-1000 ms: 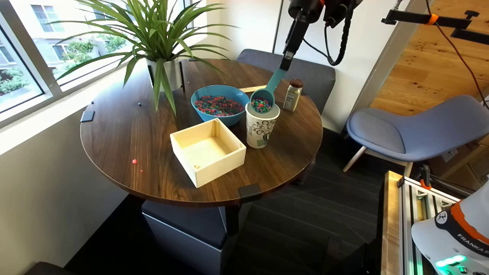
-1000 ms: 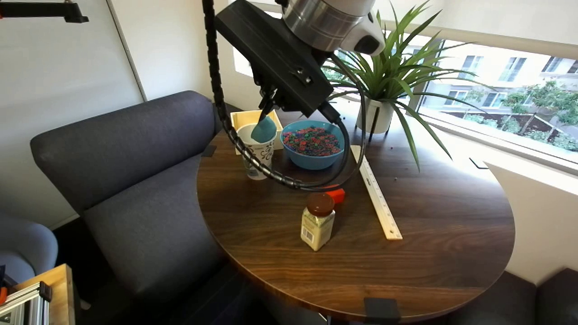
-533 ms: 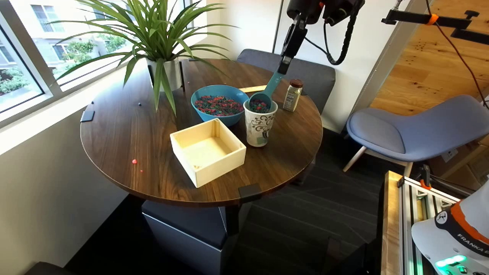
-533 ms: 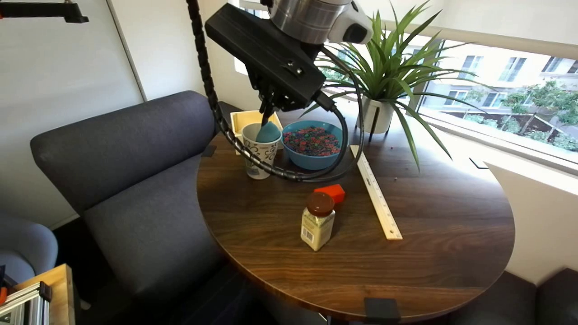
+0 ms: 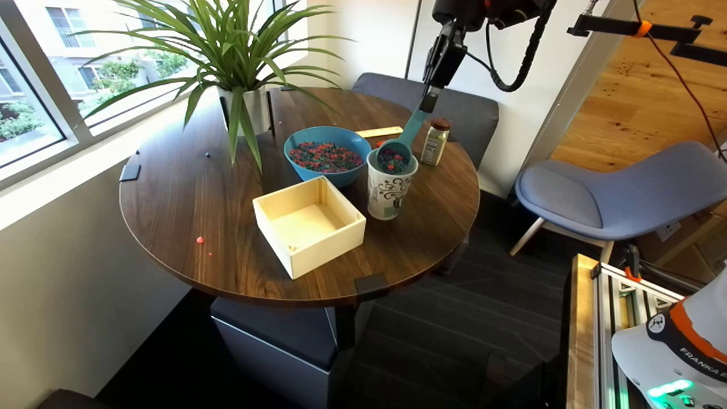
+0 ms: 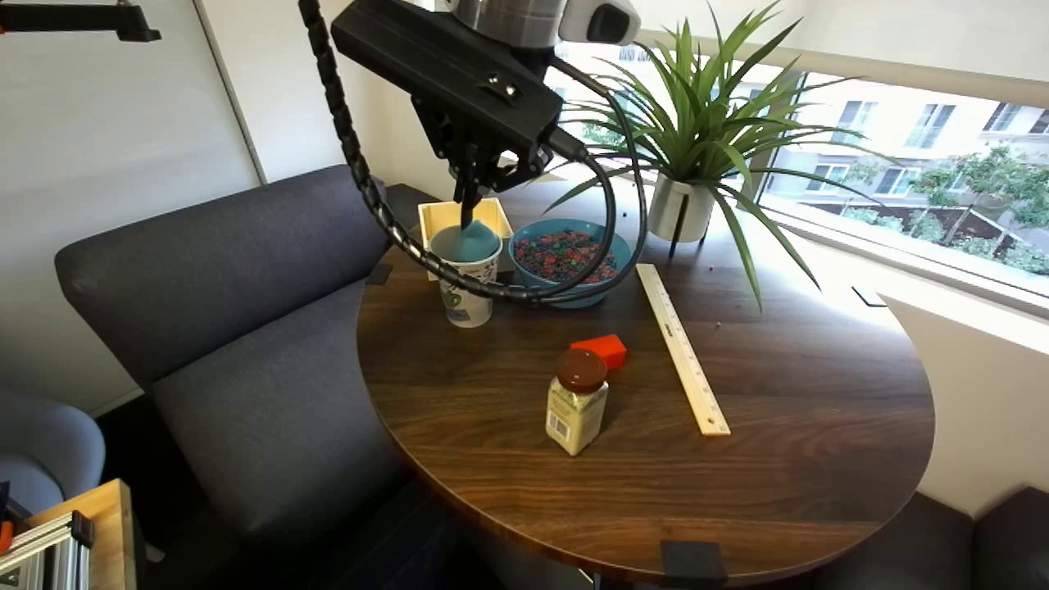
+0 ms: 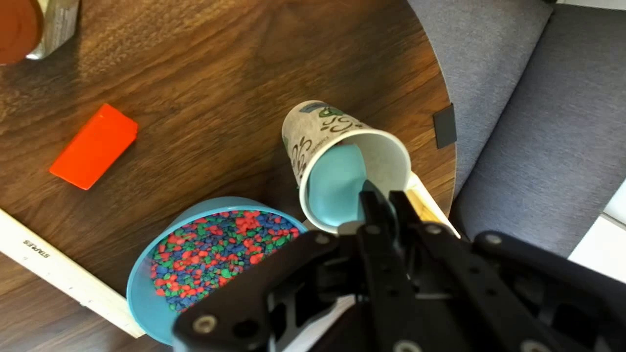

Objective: Use the measuring spoon to put some cereal in the cup

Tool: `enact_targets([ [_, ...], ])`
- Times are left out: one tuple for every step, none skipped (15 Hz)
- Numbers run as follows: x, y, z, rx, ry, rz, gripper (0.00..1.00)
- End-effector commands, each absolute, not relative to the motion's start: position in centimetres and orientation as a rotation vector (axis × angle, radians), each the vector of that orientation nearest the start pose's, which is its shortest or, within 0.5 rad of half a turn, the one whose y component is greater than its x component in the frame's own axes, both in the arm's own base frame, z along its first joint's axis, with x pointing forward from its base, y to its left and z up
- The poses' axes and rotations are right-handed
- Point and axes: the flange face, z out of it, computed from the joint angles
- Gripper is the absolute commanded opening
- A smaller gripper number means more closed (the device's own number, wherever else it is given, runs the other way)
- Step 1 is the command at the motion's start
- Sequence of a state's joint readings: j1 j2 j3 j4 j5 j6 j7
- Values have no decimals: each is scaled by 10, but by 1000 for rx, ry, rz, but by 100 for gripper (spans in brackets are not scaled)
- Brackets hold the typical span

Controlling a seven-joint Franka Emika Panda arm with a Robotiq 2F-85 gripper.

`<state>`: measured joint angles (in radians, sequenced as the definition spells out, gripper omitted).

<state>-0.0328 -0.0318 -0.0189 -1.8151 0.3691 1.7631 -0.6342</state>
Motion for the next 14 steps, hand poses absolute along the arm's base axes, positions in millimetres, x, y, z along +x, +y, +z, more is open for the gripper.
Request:
enact_targets([
  [534,16,555,-2738,-757,-173,2],
  [532,19,557,-2749,-771,-182,2],
  [530,22,559,-2757,-779,-194,2],
  [527,24,561,-2762,-794,-203,2],
  [525,27,563,-2769,-810,-212,2],
  [524,30,564,-2776,-820,-223,2],
  [523,32,565,-2785,-832,-239,2],
  [522,35,566,-2795,-845,-258,2],
  [521,37,567,-2810,-855,-275,2],
  [521,39,567,-2825,-868,-297,2],
  [521,42,567,-2835,-879,-311,2],
  [520,44,568,-2848,-892,-328,2],
  [519,46,568,-2860,-902,-341,2],
  [518,48,568,-2871,-912,-353,2],
])
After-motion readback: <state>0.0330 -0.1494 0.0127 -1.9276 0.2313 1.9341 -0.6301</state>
